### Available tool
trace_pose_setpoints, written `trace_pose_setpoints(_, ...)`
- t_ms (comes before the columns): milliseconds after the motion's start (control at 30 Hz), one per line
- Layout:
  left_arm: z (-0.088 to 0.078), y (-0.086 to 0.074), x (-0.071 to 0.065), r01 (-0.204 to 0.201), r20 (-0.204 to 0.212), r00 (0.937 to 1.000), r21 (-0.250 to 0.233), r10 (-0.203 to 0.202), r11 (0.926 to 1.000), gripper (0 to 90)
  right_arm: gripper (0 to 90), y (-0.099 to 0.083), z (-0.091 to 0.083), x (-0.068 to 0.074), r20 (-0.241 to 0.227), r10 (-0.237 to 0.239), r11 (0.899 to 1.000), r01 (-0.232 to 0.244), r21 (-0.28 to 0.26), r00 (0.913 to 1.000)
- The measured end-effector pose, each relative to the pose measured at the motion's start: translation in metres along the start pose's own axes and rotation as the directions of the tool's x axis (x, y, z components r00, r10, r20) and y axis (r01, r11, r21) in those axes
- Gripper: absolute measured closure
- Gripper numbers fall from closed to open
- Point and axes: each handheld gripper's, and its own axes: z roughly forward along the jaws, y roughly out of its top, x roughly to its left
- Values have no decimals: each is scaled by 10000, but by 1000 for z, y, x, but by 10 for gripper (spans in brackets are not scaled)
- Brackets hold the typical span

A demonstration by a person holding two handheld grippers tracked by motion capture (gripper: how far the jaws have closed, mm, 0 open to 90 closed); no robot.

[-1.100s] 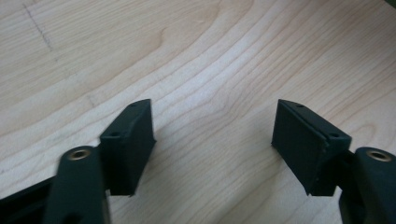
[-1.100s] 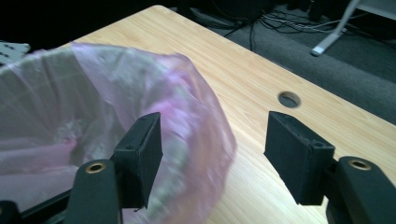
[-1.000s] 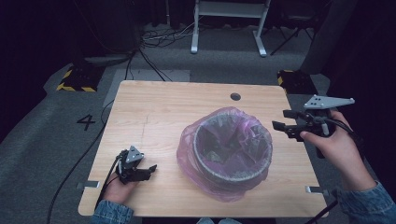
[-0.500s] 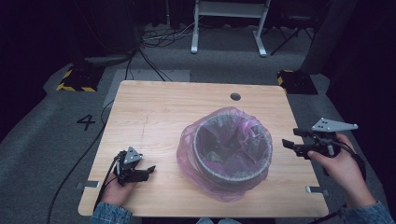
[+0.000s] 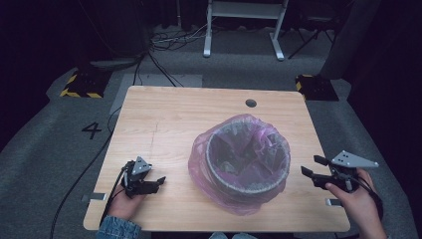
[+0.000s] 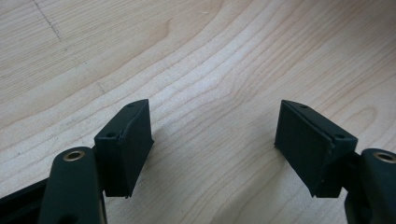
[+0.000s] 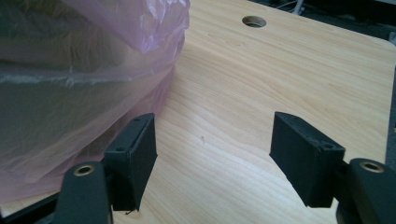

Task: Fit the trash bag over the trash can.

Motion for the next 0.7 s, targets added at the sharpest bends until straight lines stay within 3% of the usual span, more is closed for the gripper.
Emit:
trace_pose_setpoints(167, 0, 0, 0, 8, -5, 10000, -1, -8, 10000, 271, 316, -23, 6, 5, 90, 312, 9994, -311, -136, 9995)
trace_pose_setpoints(400, 0, 0, 0, 6, -6, 10000, -1, -6, 10000, 270, 316, -49, 23, 0, 591, 658, 9962, -690, 525, 9961)
trace_pose_setpoints(700, 0, 0, 0, 38, -7, 10000, 27, -38, 10000, 267, 317, -62, 49, -6, 1024, 924, 9875, -1044, 1183, 9904)
